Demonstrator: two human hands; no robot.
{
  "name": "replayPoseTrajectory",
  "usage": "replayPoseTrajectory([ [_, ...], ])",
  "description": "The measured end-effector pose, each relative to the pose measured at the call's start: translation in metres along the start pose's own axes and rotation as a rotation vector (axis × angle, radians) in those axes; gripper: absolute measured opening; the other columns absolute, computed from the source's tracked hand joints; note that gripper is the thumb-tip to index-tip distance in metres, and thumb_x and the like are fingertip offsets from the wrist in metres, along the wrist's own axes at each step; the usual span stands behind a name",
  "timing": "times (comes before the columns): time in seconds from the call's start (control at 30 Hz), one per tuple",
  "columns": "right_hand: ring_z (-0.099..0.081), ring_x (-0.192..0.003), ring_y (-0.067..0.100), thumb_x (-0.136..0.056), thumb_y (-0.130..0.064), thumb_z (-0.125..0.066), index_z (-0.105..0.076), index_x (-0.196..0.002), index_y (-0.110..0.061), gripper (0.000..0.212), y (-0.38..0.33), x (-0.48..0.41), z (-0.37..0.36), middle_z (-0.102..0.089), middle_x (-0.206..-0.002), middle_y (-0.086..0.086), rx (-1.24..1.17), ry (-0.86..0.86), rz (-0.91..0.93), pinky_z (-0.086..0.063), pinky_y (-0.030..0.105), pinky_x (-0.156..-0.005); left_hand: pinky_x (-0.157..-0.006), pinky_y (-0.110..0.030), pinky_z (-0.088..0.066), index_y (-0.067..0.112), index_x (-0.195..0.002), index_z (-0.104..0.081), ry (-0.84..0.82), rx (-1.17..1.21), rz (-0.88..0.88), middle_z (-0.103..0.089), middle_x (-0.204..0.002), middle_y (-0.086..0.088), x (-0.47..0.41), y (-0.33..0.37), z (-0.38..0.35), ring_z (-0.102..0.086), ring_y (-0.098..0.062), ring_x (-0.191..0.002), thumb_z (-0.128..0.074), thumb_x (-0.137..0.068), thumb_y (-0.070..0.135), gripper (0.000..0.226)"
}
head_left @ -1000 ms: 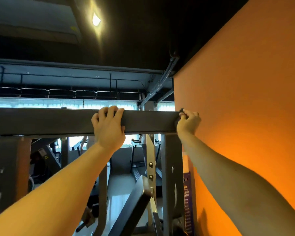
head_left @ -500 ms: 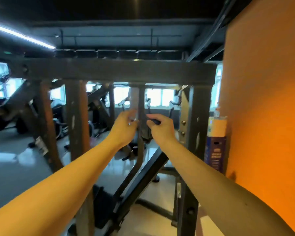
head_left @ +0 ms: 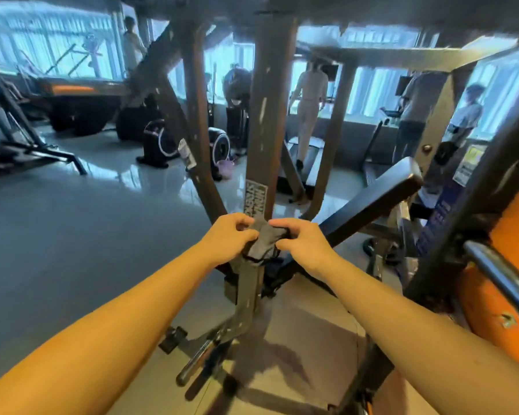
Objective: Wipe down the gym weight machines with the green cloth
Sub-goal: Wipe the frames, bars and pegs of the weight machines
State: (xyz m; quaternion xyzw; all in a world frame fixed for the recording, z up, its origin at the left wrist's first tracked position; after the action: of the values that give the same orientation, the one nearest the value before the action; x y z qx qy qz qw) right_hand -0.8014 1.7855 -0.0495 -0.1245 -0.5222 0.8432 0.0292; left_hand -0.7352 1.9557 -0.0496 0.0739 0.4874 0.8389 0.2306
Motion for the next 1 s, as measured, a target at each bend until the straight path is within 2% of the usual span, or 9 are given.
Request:
replayPoseTrajectory([
  [0.13,-0.074,-0.095,0.02,-0.091,0.005,-0.07,-0.074,-0.116,-0.009,0.029,0.016,0.0,-0.072,-0.076,-0.105,0.011,-0.036,-0.055,-0.112,-0.061,0.034,-0.085,-0.086,-0.042,-0.055,0.02,-0.103,-0.072,-0.066,0.019,0.06,-0.074,-0.098,-0.01,0.007,-0.073,0.039,-0.07,-0.025,-0.093,-0.069,-0.092,0.015,0.013],
  [0.3,-0.067,-0.063,0.016,-0.098,-0.011,-0.067,-0.075,-0.108,-0.003,0.015,0.032,0.018,-0.138,-0.074,-0.084,0.014,0.105,-0.012,-0.254,-0.06,0.038,-0.067,-0.079,-0.018,-0.049,0.02,-0.12,-0.066,-0.277,0.063,0.042,-0.068,-0.107,0.005,0.014,-0.14,0.06,-0.065,-0.012,-0.103,-0.067,-0.097,0.022,0.022],
  [0.43,-0.066,-0.059,0.015,-0.102,-0.016,-0.06,-0.073,-0.096,-0.005,0.018,0.037,0.04,-0.164,-0.071,-0.076,0.007,0.128,0.002,-0.362,-0.059,0.03,-0.058,-0.08,-0.02,-0.048,0.03,-0.115,-0.067,-0.476,0.08,0.029,-0.067,-0.108,0.01,0.033,-0.156,0.065,-0.064,-0.009,-0.103,-0.056,-0.1,0.049,0.027],
  [0.53,-0.065,-0.056,0.009,-0.103,-0.016,-0.059,-0.071,-0.092,-0.004,0.021,0.041,0.057,-0.172,-0.067,-0.072,0.005,0.104,0.055,-0.443,-0.053,0.023,-0.052,-0.08,-0.02,-0.052,0.037,-0.107,-0.065,-0.645,0.042,-0.006,-0.068,-0.104,0.011,0.048,-0.165,0.057,-0.066,-0.004,-0.096,-0.067,-0.094,0.046,0.017],
  [0.6,-0.062,-0.055,0.011,-0.104,-0.017,-0.058,-0.071,-0.089,-0.004,0.023,0.044,0.067,-0.175,-0.065,-0.07,0.007,0.089,0.088,-0.481,-0.052,0.023,-0.052,-0.09,-0.029,-0.056,0.038,-0.113,-0.063,-0.727,-0.003,-0.05,-0.067,-0.109,0.011,0.053,-0.173,0.051,-0.066,-0.005,-0.1,-0.077,-0.086,0.043,0.031],
  [0.7,-0.059,-0.059,0.017,-0.104,-0.021,-0.059,-0.072,-0.085,-0.005,0.028,0.047,0.087,-0.175,-0.065,-0.07,0.008,0.083,0.123,-0.532,-0.05,0.025,-0.052,-0.093,-0.04,-0.058,0.035,-0.11,-0.066,-0.705,-0.06,-0.089,-0.069,-0.105,0.008,0.055,-0.182,0.044,-0.067,-0.009,-0.098,-0.074,-0.088,0.042,0.024],
  [0.8,-0.059,-0.064,0.019,-0.104,-0.025,-0.059,-0.074,-0.098,0.002,0.032,0.054,0.111,-0.175,-0.067,-0.077,0.012,0.054,0.165,-0.6,-0.048,0.023,-0.05,-0.09,-0.044,-0.057,0.017,-0.102,-0.07,-0.647,-0.094,-0.116,-0.068,-0.097,-0.004,0.059,-0.181,0.037,-0.066,-0.018,-0.093,-0.063,-0.097,0.043,0.027],
  [0.9,-0.058,-0.06,0.015,-0.103,-0.025,-0.059,-0.072,-0.103,0.006,0.034,0.06,0.133,-0.179,-0.066,-0.078,0.012,-0.052,0.213,-0.648,-0.047,0.023,-0.048,-0.087,-0.039,-0.054,0.01,-0.103,-0.07,-0.659,-0.085,-0.124,-0.068,-0.097,-0.008,0.067,-0.177,0.026,-0.065,-0.021,-0.094,-0.062,-0.099,0.035,0.027],
  [1.0,-0.058,-0.059,0.014,-0.105,-0.025,-0.057,-0.073,-0.091,-0.002,0.031,0.06,0.153,-0.184,-0.065,-0.071,0.006,-0.154,0.234,-0.651,-0.048,0.026,-0.052,-0.081,-0.032,-0.052,0.013,-0.099,-0.071,-0.684,-0.068,-0.142,-0.068,-0.093,-0.005,0.08,-0.171,0.016,-0.064,-0.017,-0.09,-0.06,-0.101,0.032,0.022],
])
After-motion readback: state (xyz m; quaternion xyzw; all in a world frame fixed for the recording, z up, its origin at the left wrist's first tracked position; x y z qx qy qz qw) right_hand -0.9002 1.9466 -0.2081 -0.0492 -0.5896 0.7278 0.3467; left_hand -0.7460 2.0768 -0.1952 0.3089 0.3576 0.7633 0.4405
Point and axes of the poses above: each hand's wrist, its own x-axis away from the middle knuckle, its own z-axis out of the back of the hand, y = z × x, the point moved 6 cm from there along -x, towards the middle knuckle
